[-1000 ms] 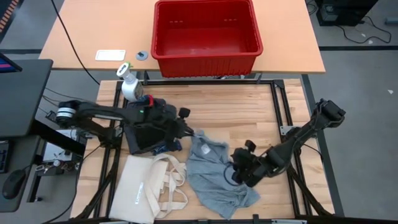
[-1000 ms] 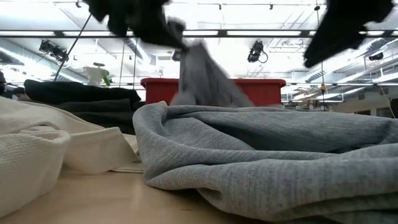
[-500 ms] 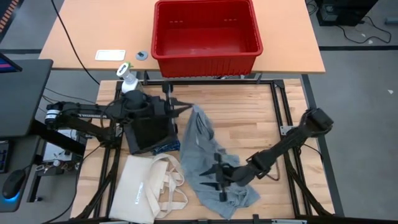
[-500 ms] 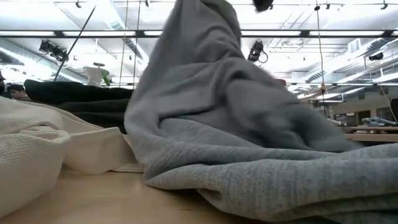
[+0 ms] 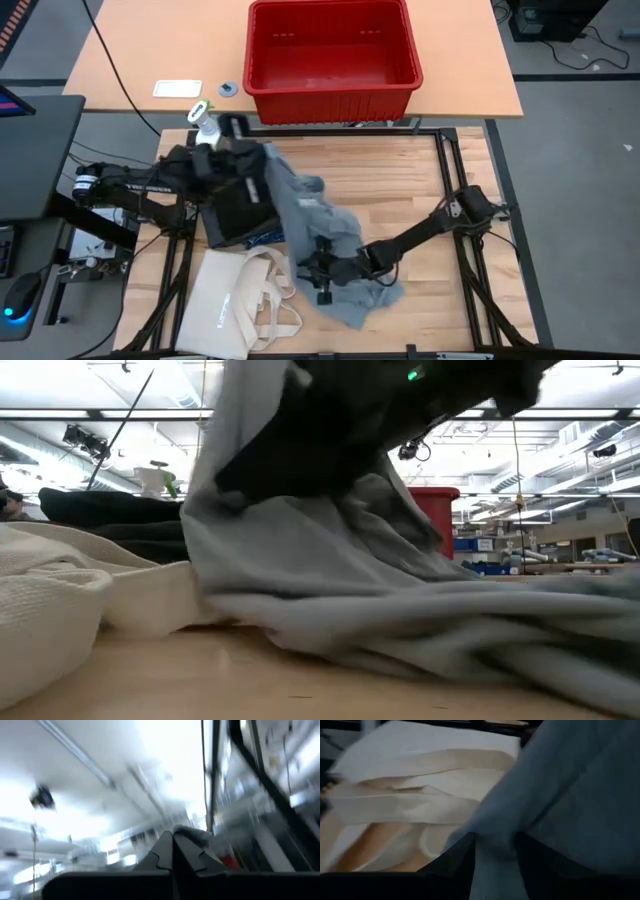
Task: Fold Laundry from Bin
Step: Fold the gray shirt
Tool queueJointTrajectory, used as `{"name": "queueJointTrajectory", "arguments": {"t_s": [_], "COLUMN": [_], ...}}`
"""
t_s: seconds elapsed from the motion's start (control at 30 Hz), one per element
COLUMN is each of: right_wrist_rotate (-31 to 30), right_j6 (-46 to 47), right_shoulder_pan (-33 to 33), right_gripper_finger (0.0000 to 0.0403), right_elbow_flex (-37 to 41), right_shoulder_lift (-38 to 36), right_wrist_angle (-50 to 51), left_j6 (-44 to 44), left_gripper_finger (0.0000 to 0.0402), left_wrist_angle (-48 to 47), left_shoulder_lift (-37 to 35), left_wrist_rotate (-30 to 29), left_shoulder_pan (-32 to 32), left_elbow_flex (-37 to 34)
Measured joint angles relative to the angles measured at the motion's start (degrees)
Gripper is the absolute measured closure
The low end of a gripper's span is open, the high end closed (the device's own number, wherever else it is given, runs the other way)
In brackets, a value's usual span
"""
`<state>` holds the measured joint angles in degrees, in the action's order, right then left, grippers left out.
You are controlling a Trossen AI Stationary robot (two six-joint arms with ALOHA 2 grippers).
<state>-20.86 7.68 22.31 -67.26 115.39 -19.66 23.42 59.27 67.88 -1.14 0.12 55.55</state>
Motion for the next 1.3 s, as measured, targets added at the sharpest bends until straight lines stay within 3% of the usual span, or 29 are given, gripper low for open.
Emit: {"name": "queueJointTrajectory", "arguments": {"t_s": [0.1,0.2,0.33,0.47,0.6,0.77,1.1,1.2,1.3], "right_wrist_rotate": [-3.8,-14.3,-30.8,-38.1,-46.8,-45.2,-36.9,-35.8,-34.6], "right_j6": [0.0,-0.3,-6.9,-17.0,-37.2,-51.6,-71.8,-67.2,-55.7], "right_shoulder_pan": [-1.8,-4.3,-8.9,-15.4,-24.0,-32.6,-38.0,-39.0,-37.7], "right_gripper_finger": [0.0252,0.0252,0.0252,0.0252,0.0252,0.0257,0.0280,0.0279,0.0279], "right_elbow_flex": [-0.3,-0.3,-0.3,-0.3,-0.2,-0.2,-0.2,-0.3,-0.4], "right_shoulder_lift": [0.8,0.5,-0.2,-0.8,-2.2,-7.4,-19.9,-22.4,-23.9], "right_wrist_angle": [0.8,5.6,11.0,13.3,9.0,1.9,-5.6,-5.2,7.4], "left_j6": [-1.9,-4.3,-5.9,-4.1,-1.4,2.9,8.0,7.7,4.9], "left_gripper_finger": [0.0397,0.0397,0.0397,0.0397,0.0397,0.0397,0.0397,0.0397,0.0397], "left_wrist_angle": [8.3,8.1,1.2,-8.9,-19.1,-24.2,-23.6,-24.6,-29.6], "left_shoulder_lift": [0.0,0.0,0.0,0.0,0.0,0.0,-0.1,-0.1,-0.1], "left_wrist_rotate": [0.1,0.4,3.4,6.6,6.8,6.7,3.3,2.7,2.3], "left_shoulder_pan": [-1.1,-2.3,-4.5,-6.0,-6.4,-6.4,-5.3,-4.2,-3.4], "left_elbow_flex": [0.0,1.3,4.5,9.0,13.8,15.3,15.4,15.4,15.4]}}
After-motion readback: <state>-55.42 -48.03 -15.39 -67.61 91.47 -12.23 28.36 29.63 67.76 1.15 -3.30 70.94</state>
